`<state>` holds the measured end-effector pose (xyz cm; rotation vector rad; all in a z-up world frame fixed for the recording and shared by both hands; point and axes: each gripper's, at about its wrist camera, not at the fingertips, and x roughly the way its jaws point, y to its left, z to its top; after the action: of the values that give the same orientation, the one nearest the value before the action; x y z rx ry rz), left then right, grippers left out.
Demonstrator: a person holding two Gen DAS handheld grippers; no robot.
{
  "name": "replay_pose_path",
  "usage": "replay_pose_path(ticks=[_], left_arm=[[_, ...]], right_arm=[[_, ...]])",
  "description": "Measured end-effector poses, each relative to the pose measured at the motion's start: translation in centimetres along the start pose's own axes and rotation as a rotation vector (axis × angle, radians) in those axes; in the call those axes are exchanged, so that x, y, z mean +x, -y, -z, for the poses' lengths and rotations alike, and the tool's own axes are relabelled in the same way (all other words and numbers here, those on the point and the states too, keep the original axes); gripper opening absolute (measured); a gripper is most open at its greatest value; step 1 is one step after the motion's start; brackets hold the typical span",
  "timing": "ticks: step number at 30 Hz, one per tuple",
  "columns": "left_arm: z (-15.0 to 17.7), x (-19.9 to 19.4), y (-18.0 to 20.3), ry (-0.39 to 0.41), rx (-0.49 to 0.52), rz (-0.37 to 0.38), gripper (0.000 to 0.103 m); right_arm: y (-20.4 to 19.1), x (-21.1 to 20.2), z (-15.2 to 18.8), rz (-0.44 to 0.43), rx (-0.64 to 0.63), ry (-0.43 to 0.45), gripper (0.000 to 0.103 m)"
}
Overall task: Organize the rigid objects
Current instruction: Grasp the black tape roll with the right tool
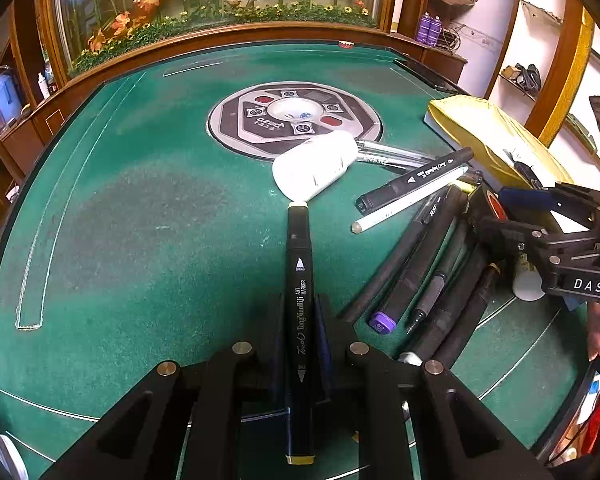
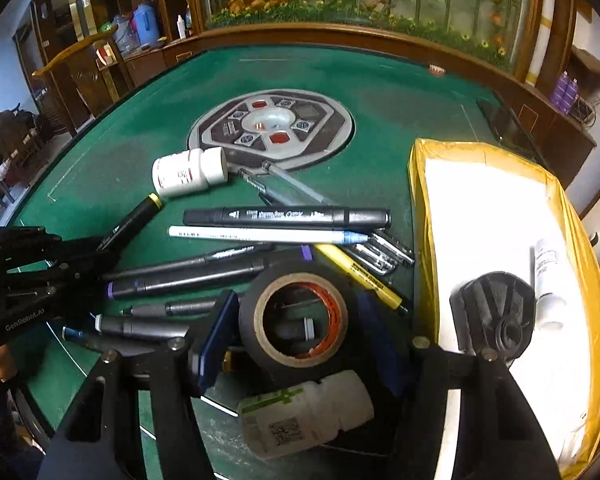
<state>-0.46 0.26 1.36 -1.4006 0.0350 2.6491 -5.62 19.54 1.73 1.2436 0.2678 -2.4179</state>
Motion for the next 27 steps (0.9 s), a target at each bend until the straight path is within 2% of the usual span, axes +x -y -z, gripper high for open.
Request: replay_pose_path(ticks=[4, 5, 6, 7, 9, 15, 27], left_arm=[[0.1, 0.0, 0.4, 0.004, 0.009, -0.02, 0.015], [0.1, -0.1, 0.4, 0.005, 0.011, -0.025, 0.015], [0.1, -0.1, 0.5, 0.007, 0.015, -0.029, 0.015], [0.2, -0.1, 0.6, 0.009, 0.02, -0.03, 0.015], [0.2, -0.2, 0.8, 0.014, 0.028, -0.043, 0.015], [0.2, -0.2, 0.9, 0.015, 0.036, -0.054, 0.015], [0.2, -1.5, 1.0, 0.068, 0.043, -0.066, 0.015]], right_arm=[[0.2, -0.4, 0.4, -0.013, 0.01, 0.005, 0.06], [0.3, -0.5, 0.5, -0.02, 0.018, 0.008, 0.056], [0.3, -0.9, 0.5, -0.036, 0.021, 0.026, 0.04], [0.3, -1.2, 0.4, -0.055, 0.022, 0.03, 0.016], [0.4, -1.3, 0.3, -0.05, 0.039, 0.021, 0.013], [0.8, -1.1, 0.6, -0.085, 0.06, 0.021, 0.012], [0.8, -3.8, 0.9, -0.157, 0.122, 0.117, 0.012]])
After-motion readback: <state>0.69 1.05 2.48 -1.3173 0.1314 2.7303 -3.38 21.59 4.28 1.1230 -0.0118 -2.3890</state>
